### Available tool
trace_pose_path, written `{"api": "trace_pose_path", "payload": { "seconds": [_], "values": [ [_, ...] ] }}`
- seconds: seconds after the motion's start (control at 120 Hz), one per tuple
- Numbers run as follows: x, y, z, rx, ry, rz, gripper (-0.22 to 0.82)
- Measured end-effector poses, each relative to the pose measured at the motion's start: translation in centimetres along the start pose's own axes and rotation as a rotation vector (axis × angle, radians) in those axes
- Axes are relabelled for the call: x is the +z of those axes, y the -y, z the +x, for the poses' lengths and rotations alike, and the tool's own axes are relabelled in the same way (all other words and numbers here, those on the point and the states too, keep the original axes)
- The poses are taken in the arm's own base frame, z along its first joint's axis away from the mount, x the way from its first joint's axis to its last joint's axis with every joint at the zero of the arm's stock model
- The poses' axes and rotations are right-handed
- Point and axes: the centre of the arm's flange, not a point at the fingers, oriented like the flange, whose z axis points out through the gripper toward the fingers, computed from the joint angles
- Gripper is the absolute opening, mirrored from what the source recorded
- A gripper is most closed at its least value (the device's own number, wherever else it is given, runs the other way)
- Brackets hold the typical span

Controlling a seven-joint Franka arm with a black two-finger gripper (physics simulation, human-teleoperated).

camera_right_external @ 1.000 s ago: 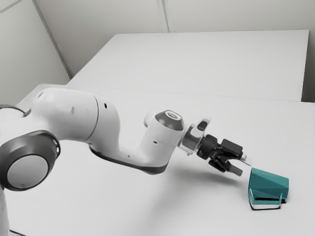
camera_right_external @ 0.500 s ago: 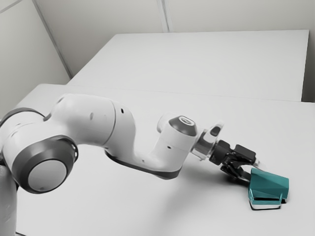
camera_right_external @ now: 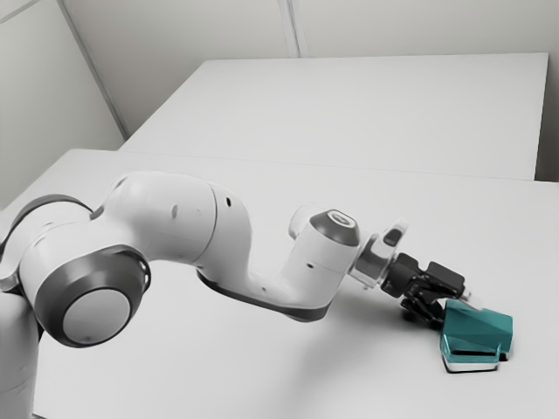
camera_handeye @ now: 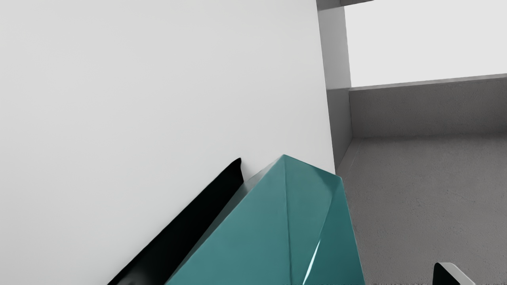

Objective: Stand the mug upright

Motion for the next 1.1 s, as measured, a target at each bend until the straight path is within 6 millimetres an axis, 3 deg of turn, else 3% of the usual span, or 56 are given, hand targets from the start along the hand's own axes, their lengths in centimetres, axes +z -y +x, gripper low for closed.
{"api": "trace_pose_path", "payload": {
  "seconds": [0.133,0.492,0.725,0.925,1.1],
  "values": [
    [0.4,0.1,-0.2,-0.004,0.004,-0.001,0.47],
    [0.5,0.0,-0.1,-0.007,-0.001,-0.006,0.11],
    [0.6,-0.2,-0.1,-0.005,-0.001,0.000,-0.01],
    [-0.4,-2.5,0.3,0.027,-0.018,-0.009,-0.15],
    [-2.6,-5.0,0.4,0.064,-0.034,-0.008,-0.17]
  ]
}}
